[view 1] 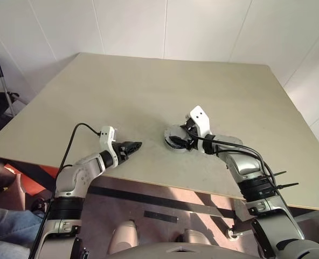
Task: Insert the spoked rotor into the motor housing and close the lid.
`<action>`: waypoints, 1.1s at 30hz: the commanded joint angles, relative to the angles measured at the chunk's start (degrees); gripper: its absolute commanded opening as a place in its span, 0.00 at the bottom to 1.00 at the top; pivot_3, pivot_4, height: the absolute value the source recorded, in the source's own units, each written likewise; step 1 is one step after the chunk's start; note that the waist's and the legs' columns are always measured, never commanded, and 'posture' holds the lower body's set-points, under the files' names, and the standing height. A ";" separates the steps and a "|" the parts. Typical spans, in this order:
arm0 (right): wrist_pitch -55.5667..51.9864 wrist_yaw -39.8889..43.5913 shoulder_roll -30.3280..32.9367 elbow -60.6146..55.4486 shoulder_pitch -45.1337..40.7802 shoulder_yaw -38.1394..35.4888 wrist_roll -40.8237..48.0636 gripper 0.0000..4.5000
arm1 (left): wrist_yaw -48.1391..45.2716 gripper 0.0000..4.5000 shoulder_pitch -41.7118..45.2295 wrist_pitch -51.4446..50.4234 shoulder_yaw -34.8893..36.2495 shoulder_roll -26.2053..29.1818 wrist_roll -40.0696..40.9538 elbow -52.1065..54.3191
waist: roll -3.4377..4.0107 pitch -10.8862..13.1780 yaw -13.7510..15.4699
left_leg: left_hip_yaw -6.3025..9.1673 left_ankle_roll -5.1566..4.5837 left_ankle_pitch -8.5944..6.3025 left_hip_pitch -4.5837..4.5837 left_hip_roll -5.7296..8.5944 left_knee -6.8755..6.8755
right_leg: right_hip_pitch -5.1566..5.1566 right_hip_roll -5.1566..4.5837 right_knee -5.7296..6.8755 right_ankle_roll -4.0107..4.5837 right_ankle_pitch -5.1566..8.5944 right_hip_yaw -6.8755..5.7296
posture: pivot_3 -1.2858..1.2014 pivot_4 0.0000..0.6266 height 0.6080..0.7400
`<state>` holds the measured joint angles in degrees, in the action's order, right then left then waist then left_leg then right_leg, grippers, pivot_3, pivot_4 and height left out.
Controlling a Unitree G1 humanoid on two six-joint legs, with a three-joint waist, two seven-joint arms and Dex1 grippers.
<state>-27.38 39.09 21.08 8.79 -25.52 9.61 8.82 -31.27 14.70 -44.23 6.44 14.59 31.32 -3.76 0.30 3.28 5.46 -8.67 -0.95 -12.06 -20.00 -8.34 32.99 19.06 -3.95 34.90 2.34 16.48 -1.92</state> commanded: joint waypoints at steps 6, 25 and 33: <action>2.08 5.01 0.51 -6.34 2.87 -2.07 4.32 0.70 | -0.14 0.61 -0.37 -0.18 -0.40 0.20 -0.39 -0.45 | 0.01 0.01 0.07 | -0.01 -0.01 -0.01 -0.08 0.00 0.00 | 0.04 0.00 -0.06 0.00 0.00 0.00 | 0.52 0.00 1.00; 5.90 1.97 0.28 -3.04 2.24 -1.63 0.60 0.70 | -0.27 0.61 -0.07 -0.02 -0.55 0.37 -0.70 -1.04 | 0.01 0.01 0.03 | -0.01 -0.01 0.00 -0.08 0.00 0.00 | 0.05 0.00 -0.05 0.00 0.00 0.00 | 0.52 0.00 1.00; 6.01 2.56 0.57 -2.72 2.47 -1.43 0.11 0.70 | -0.14 0.61 -0.03 0.13 -0.61 0.21 -0.76 -1.05 | 0.02 0.01 0.05 | -0.01 -0.03 -0.01 -0.08 0.00 0.00 | 0.05 0.00 -0.04 0.00 0.00 0.00 | 0.52 0.00 1.00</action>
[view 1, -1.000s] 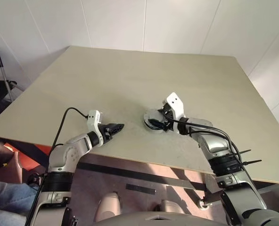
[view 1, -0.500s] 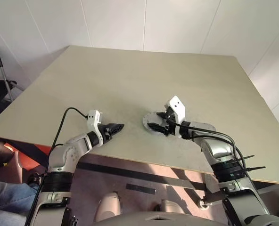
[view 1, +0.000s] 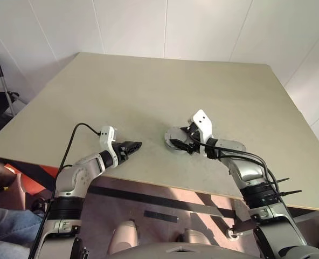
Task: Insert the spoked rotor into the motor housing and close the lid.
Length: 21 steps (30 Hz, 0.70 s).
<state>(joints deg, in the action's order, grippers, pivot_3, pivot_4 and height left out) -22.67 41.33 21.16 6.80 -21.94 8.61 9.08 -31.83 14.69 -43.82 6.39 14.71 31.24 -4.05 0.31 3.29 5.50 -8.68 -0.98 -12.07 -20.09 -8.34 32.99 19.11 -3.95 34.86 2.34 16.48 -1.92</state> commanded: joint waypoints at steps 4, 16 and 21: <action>0.91 0.86 0.98 -0.54 -0.58 0.10 -0.55 0.70 | 0.44 0.61 -0.12 -0.22 -0.45 0.11 -0.62 -0.74 | 0.00 0.00 0.01 | 0.00 0.00 0.00 0.00 0.00 0.00 | 0.00 0.00 0.00 0.00 0.00 0.00 | 0.52 0.00 1.00; 0.37 0.46 1.75 0.70 -0.24 0.30 -1.86 0.70 | 0.62 0.61 -0.39 -0.34 -0.36 0.10 -0.52 -0.42 | 0.00 0.00 0.05 | 0.00 0.00 0.00 0.00 0.01 0.00 | -0.01 0.00 -0.01 0.00 0.00 0.00 | 0.52 0.00 1.00; -0.13 -0.29 2.82 1.95 0.18 0.81 -3.05 0.70 | 0.61 0.61 -0.54 -0.47 -0.18 0.26 -0.38 -0.20 | -0.01 -0.01 0.04 | 0.00 0.00 0.00 0.02 0.01 0.00 | -0.03 0.00 -0.01 0.00 0.00 0.00 | 0.52 0.00 1.00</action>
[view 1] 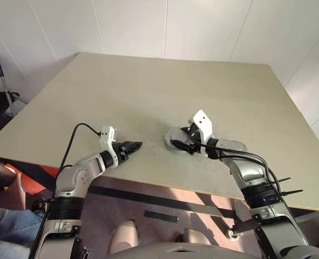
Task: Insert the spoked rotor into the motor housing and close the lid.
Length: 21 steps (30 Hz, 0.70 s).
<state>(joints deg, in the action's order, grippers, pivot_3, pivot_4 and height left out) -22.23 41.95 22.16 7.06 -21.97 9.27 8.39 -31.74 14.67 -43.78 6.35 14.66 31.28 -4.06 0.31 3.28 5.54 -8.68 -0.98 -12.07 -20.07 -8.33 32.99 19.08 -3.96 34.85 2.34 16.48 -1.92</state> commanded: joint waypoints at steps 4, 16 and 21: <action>-0.03 -0.63 2.62 2.39 0.57 0.98 -2.95 0.70 | 0.49 0.61 -0.59 -0.51 -0.13 0.35 -0.40 -0.20 | -0.01 -0.01 0.02 | 0.00 0.00 0.00 0.01 0.00 0.00 | -0.02 0.00 -0.01 0.00 0.00 0.00 | 0.52 0.00 1.00; -1.06 1.45 4.45 2.25 1.61 1.81 -2.87 0.70 | 0.89 0.61 0.24 -0.66 0.15 -0.41 0.41 0.46 | -0.03 -0.04 0.31 | 0.00 -0.05 -0.03 0.00 0.07 0.02 | -0.10 -0.06 -0.06 0.00 0.00 0.00 | 0.52 0.00 1.00; -0.96 1.34 4.29 2.67 1.32 2.03 -2.98 0.70 | 2.72 0.61 4.24 -2.92 0.42 -3.43 2.31 0.87 | -0.06 -0.02 0.60 | 0.01 -0.06 -0.03 -0.01 0.08 0.06 | -0.12 -0.08 -0.07 0.00 0.00 -0.01 | 0.52 0.00 1.00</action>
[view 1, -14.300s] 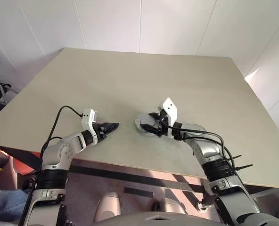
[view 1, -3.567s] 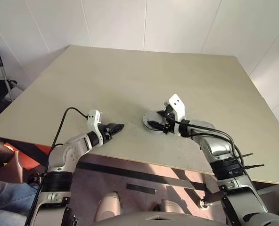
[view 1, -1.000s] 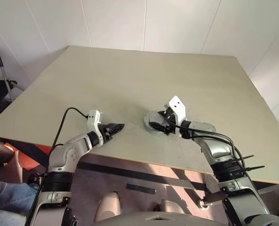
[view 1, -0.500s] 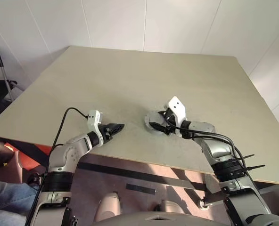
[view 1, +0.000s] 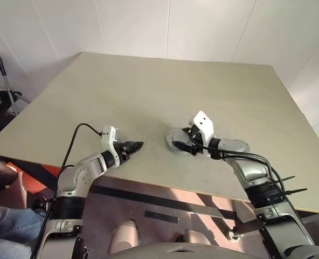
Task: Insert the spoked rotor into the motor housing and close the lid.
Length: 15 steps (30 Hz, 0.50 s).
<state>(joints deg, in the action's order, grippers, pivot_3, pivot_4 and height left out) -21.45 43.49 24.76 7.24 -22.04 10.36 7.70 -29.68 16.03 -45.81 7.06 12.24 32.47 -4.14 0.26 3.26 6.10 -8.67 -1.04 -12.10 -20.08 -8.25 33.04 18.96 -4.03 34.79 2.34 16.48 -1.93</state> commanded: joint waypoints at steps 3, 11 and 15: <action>-1.68 -0.24 1.59 2.62 1.28 1.21 -2.42 0.70 | 2.74 0.57 7.45 -2.50 0.42 -4.20 1.81 -2.52 | -0.04 0.01 0.13 | 0.00 0.01 0.01 0.00 0.00 0.07 | -0.02 -0.01 0.01 -0.01 0.00 0.00 | 0.52 0.00 1.00; -1.54 -0.67 1.37 2.64 1.01 1.40 -2.57 0.70 | 1.20 0.01 16.53 -2.80 -2.37 -9.93 0.46 -13.14 | -0.07 0.01 -0.08 | -0.01 -0.06 0.01 -0.01 0.00 0.07 | 0.01 -0.01 0.01 -0.02 -0.02 0.00 | 0.52 0.00 1.00; -1.62 -0.90 1.53 2.17 1.40 1.38 -2.56 0.70 | -0.41 0.00 18.68 -4.53 -2.99 -11.08 0.87 -16.22 | -0.08 0.01 -0.07 | 0.00 -0.21 0.10 -0.02 0.00 0.07 | 0.02 -0.01 0.01 -0.03 -0.02 -0.01 | 0.52 0.00 1.00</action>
<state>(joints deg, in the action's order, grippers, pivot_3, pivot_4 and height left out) -21.45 43.42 24.85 7.20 -22.31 10.84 7.69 -28.79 33.04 -49.97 4.23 1.29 32.62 -20.45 0.19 3.27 6.03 -8.67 -1.24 -12.00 -20.10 -8.26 33.11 18.99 -4.05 34.80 2.31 16.47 -1.94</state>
